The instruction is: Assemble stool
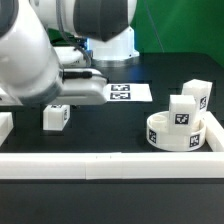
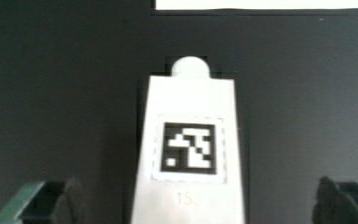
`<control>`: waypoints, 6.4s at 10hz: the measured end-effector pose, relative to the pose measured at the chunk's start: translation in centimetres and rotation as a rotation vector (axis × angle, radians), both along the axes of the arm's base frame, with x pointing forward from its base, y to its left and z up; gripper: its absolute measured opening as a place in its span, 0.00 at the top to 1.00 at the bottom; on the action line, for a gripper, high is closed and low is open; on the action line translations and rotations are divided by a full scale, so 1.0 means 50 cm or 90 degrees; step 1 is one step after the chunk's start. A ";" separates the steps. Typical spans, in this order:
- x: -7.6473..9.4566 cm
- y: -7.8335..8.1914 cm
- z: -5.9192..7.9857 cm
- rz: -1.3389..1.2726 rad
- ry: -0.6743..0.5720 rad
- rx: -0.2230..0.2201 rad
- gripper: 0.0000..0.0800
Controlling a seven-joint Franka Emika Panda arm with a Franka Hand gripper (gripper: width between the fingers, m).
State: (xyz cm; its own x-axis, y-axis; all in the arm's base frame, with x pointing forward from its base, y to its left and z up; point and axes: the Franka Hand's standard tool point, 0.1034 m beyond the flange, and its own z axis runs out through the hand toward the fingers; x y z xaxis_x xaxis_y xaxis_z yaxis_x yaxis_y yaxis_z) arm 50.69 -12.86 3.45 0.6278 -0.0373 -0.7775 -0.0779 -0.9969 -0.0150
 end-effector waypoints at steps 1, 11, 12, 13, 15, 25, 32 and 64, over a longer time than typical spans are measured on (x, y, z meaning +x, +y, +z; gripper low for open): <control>-0.013 -0.009 -0.005 0.010 0.063 -0.024 0.19; -0.014 0.003 -0.051 -0.006 0.107 -0.038 0.22; -0.013 0.003 -0.050 -0.006 0.106 -0.038 0.46; -0.013 0.004 -0.050 -0.005 0.106 -0.038 0.46; -0.006 0.012 -0.044 -0.001 0.101 -0.038 0.58; 0.123 0.159 0.105 -0.013 -0.064 -0.108 0.58; 0.143 0.252 0.153 -0.102 -0.382 -0.119 0.58; 0.098 0.376 0.128 -0.068 -0.760 -0.084 0.58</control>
Offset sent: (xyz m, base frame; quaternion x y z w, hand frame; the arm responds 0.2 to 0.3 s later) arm -0.0028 0.0081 -0.0075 0.0063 0.0019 0.0060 1.0000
